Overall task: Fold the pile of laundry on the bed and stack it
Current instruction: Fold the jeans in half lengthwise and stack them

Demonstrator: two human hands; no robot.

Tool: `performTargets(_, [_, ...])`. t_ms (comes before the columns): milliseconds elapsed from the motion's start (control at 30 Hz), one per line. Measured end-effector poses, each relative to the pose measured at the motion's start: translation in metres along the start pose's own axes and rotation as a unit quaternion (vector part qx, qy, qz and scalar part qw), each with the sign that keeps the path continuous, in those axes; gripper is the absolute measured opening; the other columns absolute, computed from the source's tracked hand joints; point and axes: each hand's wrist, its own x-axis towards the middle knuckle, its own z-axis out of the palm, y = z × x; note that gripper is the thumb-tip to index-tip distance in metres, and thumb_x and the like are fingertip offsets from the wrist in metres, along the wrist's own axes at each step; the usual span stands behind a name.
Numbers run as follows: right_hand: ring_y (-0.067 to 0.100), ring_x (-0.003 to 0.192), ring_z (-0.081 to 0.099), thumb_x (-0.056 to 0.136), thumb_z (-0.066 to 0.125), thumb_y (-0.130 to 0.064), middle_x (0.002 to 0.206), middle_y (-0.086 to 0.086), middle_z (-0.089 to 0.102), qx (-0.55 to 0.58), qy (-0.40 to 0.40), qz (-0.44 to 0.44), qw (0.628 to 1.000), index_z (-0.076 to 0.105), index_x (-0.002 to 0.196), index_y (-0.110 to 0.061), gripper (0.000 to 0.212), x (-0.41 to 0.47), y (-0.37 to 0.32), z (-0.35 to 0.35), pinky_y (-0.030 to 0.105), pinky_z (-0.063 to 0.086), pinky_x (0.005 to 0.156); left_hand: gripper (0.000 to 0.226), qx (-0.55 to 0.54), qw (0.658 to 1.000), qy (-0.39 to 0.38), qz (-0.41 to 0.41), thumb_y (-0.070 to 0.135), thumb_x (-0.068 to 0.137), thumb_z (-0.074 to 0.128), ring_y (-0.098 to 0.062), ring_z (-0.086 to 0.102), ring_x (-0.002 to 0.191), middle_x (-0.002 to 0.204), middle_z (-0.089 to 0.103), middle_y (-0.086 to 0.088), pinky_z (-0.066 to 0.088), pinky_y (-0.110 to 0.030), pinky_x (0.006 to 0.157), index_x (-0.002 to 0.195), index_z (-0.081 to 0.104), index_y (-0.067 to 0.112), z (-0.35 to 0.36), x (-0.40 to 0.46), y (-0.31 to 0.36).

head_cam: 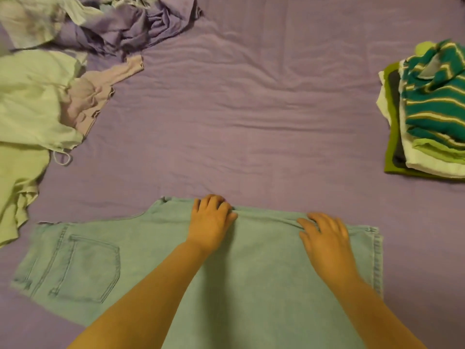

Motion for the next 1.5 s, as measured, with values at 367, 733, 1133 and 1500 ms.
performTargets(367, [0.023,0.132,0.038,0.098,0.047,-0.034,0.135,0.003,0.051,0.042,-0.058,0.001,0.997,0.064,0.119,-0.019,0.031,0.048,-0.100,0.037,0.045,0.019,0.113,0.043,0.081,0.991,-0.062,-0.089,0.044,0.102,0.028,-0.023,0.026,0.137,0.135,0.047,0.001,0.005,-0.056,0.115,0.123,0.059,0.021,-0.025,0.000,-0.101])
performTargets(733, [0.036,0.087,0.068,0.056,0.090,-0.004,0.090,0.016,0.070,-0.047,-0.016,0.006,0.999,0.069,0.083,-0.002,0.034,0.045,-0.120,0.034,0.049,0.054,0.076,0.023,0.156,0.986,-0.064,0.001,0.019,0.102,0.040,-0.027,0.047,0.117,0.131,0.047,-0.002,0.002,-0.058,0.116,0.123,0.048,0.016,-0.022,0.017,-0.136])
performTargets(1133, [0.039,0.136,0.036,0.093,0.017,-0.063,0.147,0.013,0.041,-0.114,-0.204,-0.030,0.972,0.049,0.138,-0.026,0.067,-0.022,-0.191,0.075,0.069,0.019,0.104,0.057,0.018,0.999,0.009,-0.040,0.051,0.094,0.034,-0.038,0.032,0.138,0.152,0.033,-0.011,0.023,-0.066,0.106,0.143,0.042,0.023,0.037,-0.092,-0.129])
performTargets(1500, [0.044,0.135,0.035,0.080,0.056,-0.059,0.148,0.021,0.034,-0.114,-0.260,-0.046,0.958,0.044,0.141,-0.022,0.072,-0.027,-0.300,0.072,0.068,0.038,0.095,0.064,-0.010,0.986,-0.023,-0.162,0.054,0.090,0.052,-0.037,0.026,0.141,0.154,0.028,-0.012,0.021,-0.066,0.109,0.146,0.037,0.026,0.023,-0.144,-0.200])
